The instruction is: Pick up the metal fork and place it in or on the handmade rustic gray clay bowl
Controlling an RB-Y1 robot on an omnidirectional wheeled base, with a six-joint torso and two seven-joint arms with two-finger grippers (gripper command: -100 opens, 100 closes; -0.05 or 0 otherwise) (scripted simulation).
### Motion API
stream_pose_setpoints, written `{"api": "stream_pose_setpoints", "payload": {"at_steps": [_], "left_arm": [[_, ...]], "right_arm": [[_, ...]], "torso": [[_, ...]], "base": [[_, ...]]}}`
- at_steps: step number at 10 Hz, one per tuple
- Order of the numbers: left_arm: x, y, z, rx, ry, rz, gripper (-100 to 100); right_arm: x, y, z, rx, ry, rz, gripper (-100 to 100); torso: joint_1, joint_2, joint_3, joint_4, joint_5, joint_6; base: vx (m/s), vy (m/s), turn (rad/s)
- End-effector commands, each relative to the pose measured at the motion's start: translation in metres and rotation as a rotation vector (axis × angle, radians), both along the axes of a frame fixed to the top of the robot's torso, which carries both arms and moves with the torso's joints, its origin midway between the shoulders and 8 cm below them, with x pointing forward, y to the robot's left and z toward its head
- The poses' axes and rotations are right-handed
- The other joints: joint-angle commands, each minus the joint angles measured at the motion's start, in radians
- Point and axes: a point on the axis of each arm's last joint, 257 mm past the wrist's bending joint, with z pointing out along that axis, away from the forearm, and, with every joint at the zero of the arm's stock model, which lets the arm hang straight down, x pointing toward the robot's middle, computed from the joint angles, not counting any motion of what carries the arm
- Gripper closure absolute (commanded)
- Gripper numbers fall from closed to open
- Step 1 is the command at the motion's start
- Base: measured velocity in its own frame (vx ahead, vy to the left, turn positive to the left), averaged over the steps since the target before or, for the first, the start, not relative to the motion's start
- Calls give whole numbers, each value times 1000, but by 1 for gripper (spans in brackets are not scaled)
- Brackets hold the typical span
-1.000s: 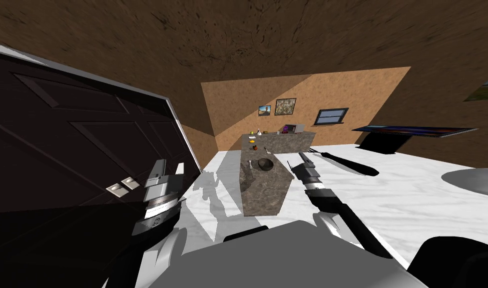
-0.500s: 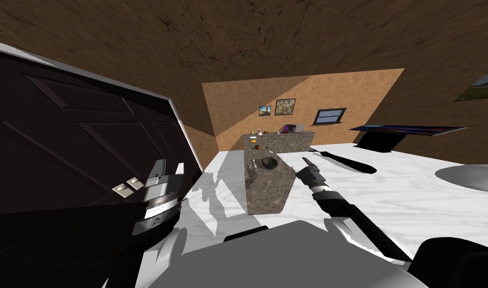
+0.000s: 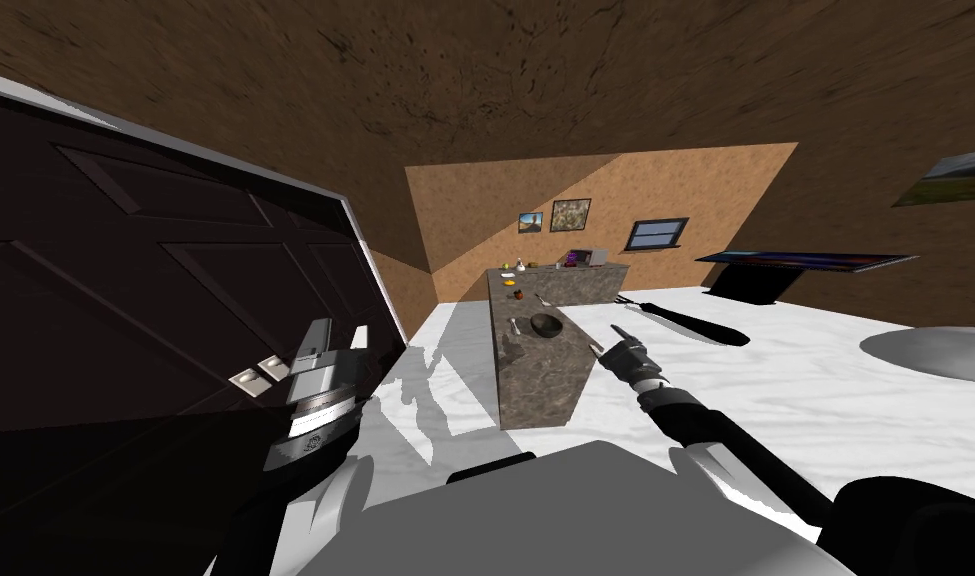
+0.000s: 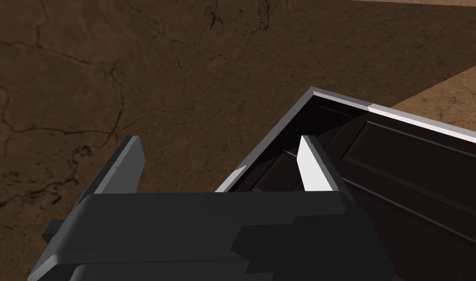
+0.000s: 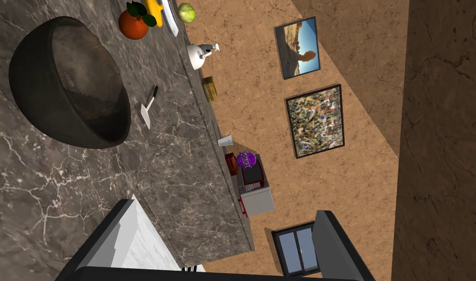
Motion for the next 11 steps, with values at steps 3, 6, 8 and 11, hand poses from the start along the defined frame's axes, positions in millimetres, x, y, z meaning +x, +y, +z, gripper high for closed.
{"api": "stream_pose_setpoints", "payload": {"at_steps": [3, 6, 8, 11], "left_arm": [[0, 0, 0, 0, 0, 0, 0], [0, 0, 0, 0, 0, 0, 0], [0, 0, 0, 0, 0, 0, 0], [0, 0, 0, 0, 0, 0, 0]], "right_arm": [[-9, -16, -25, 82, 91, -22, -100], [-18, -27, -45, 153, 160, -42, -100], [-28, -38, -60, 221, 211, -62, -100], [-40, -47, -82, 298, 286, -88, -100]], "torso": [[-1, -1, 0, 0, -1, 0], [0, -2, -1, 0, 0, 0], [-1, -1, -1, 0, 0, 0], [-1, -2, -1, 0, 0, 0]], "base": [[18, 82, -10], [34, 100, -12], [34, 97, -12], [46, 77, -7]]}}
